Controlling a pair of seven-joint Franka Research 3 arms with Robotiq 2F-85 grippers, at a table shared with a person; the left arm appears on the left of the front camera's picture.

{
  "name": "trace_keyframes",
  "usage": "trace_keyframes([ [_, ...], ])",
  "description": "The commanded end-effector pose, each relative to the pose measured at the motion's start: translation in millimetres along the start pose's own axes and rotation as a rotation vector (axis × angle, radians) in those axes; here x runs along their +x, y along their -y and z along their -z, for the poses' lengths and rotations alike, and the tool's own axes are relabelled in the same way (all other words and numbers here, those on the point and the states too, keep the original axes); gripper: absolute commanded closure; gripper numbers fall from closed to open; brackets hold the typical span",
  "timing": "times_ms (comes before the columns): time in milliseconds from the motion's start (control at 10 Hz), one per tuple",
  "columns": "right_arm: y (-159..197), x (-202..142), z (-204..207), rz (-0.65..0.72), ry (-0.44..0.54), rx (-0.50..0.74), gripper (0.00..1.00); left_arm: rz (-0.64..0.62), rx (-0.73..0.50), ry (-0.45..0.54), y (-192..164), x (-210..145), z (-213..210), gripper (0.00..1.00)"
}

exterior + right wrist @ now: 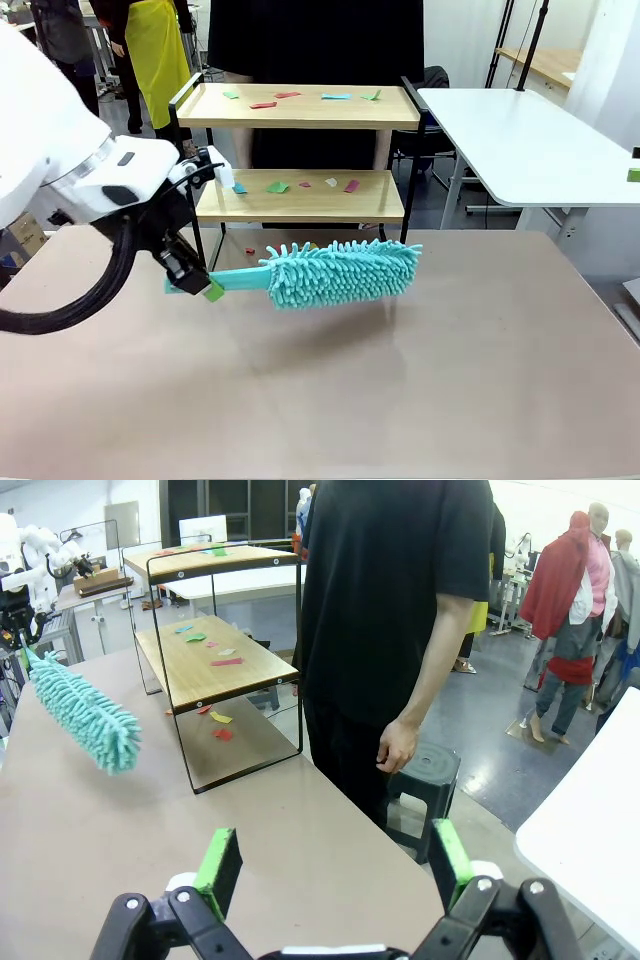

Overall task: Clean the shelf.
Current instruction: Clean the specific section of the Shelf indicated by the human with the Duster.

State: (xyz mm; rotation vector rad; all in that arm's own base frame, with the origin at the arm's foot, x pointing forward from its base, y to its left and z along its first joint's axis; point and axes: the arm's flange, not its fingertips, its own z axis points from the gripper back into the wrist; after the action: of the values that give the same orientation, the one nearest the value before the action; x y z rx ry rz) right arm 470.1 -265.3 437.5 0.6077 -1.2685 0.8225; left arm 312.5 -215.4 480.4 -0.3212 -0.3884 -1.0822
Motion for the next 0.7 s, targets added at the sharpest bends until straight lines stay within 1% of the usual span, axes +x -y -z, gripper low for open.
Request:
trace_keyframes([
  [0, 0, 3, 0, -0.006, 0.003, -0.001, 0.0, -0.097, -0.01, -0.024, -5, 25, 11, 0.87],
  [100, 0, 3, 0, -0.006, 0.003, -0.001, 0.0, -0.144, 0.005, -0.033, -2, 26, 15, 0.87],
  [200, 0, 3, 0, -0.006, 0.003, -0.001, 0.0, -0.175, 0.02, -0.062, -2, 31, 20, 0.87],
  [300, 0, 3, 0, -0.006, 0.003, -0.001, 0.0, -0.219, 0.053, -0.066, -1, 40, 25, 0.87],
  [400, 0, 3, 0, -0.006, 0.003, -0.001, 0.0, -0.274, 0.111, -0.059, 3, 47, 28, 0.87],
  [500, 0, 3, 0, -0.006, 0.003, -0.001, 0.0, -0.291, 0.101, -0.028, 8, 54, 31, 0.87],
  [600, 0, 3, 0, -0.006, 0.003, -0.001, 0.0, -0.299, 0.121, -0.007, 12, 60, 37, 0.87],
])
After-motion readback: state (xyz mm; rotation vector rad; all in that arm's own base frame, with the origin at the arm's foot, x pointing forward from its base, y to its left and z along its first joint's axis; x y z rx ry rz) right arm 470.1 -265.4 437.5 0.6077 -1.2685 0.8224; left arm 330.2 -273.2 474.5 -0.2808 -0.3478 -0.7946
